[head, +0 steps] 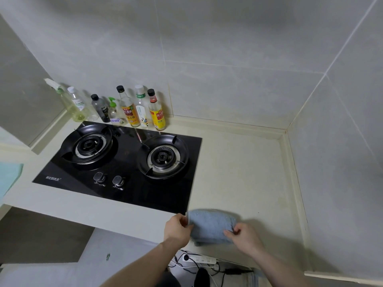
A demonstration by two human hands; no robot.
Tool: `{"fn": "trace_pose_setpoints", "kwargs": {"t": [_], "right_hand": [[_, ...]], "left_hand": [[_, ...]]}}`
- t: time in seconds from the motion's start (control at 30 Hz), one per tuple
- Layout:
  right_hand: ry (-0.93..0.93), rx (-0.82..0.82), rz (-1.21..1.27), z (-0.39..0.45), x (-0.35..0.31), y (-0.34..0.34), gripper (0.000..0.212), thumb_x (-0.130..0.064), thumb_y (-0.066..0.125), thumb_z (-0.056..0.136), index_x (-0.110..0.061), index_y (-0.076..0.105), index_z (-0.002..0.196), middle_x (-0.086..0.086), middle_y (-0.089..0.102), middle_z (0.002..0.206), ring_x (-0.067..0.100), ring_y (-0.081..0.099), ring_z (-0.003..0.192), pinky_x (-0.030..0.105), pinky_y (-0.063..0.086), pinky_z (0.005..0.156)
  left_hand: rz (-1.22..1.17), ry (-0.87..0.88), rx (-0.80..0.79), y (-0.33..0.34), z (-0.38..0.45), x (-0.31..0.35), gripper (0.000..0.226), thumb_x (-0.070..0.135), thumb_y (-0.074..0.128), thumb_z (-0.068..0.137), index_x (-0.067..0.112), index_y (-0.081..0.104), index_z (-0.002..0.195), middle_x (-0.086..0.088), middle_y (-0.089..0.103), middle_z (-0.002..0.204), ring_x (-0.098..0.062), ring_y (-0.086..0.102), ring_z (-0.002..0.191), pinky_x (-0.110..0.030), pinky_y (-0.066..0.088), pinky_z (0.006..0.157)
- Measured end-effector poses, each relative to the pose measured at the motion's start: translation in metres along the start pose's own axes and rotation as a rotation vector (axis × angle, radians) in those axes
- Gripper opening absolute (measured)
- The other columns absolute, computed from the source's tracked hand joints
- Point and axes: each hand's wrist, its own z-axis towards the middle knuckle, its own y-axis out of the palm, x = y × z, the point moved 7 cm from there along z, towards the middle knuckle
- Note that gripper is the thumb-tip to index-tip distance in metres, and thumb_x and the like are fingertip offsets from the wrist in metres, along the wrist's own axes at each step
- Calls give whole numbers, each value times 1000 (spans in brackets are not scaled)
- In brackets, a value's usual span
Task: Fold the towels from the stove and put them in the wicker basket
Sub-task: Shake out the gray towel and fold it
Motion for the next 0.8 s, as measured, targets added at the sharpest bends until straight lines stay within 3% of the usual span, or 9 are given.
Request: {"fn": "trace_pose_setpoints", "kwargs": {"t": [0.13,0.2,0.27,0.37,0.43,0.5,0.63,0.73,0.8], "right_hand": [[68,50,32,-3,3,2,42,-51,78,78,-19,52,69,-7,59,66,11,56,62,31,42,59],[107,51,104,-2,6,5,41,-50,83,73,-21,57,87,-7,65,84,14,63,78,32,47,67],[100,31,174,1,6,8,55,-46,86,70,-21,55,109,-5,67,102,18,66,95,32,52,79],[114,-39,215,6,6,13,63,-43,86,71,-22,55,121,-1,66,113,21,66,106,33,54,90],[143,-95,239,11,11,19,63,-43,86,70,-22,54,119,0,66,113,21,66,105,34,54,91],[146,-134,287,20,21,26,66,-46,85,65,-21,55,118,1,68,114,20,67,103,39,56,94],[129,-194,416,8,14,22,52,-26,83,81,-13,54,122,4,66,118,20,65,107,38,54,97],[133,-190,596,-2,4,13,48,-15,80,85,-9,55,126,6,69,118,21,68,106,38,57,92],[122,-193,691,-9,-5,8,42,-12,79,87,-9,58,123,8,72,113,21,71,101,33,61,80]], "left_hand": [[19,-41,-8,6,-2,-7,25,34,75,87,20,55,91,3,65,90,-12,61,73,-26,52,62],[6,-34,-28,6,0,-4,36,33,76,85,21,49,105,2,58,107,-13,60,82,-27,51,64],[-29,-11,-90,11,1,2,49,28,75,85,21,45,123,-1,58,120,-17,63,94,-30,56,70],[-57,-32,-208,20,-2,5,65,22,71,90,20,35,144,-4,61,122,-23,63,105,-26,57,72],[-101,-71,-264,21,-4,1,63,25,72,90,18,37,142,-1,59,118,-19,62,100,-22,55,65],[-110,-83,-308,21,-5,-5,51,29,73,88,13,49,130,0,64,112,-15,62,93,-25,56,68],[-109,-44,-288,12,-13,-10,25,27,68,93,12,61,111,-2,68,106,-11,60,87,-23,50,73],[-231,1,-258,2,-22,-3,26,28,65,96,15,59,117,2,67,108,-11,63,95,-22,50,76],[-331,7,-256,-3,-26,1,30,27,63,98,15,53,123,1,65,114,-13,63,102,-28,53,82]]}}
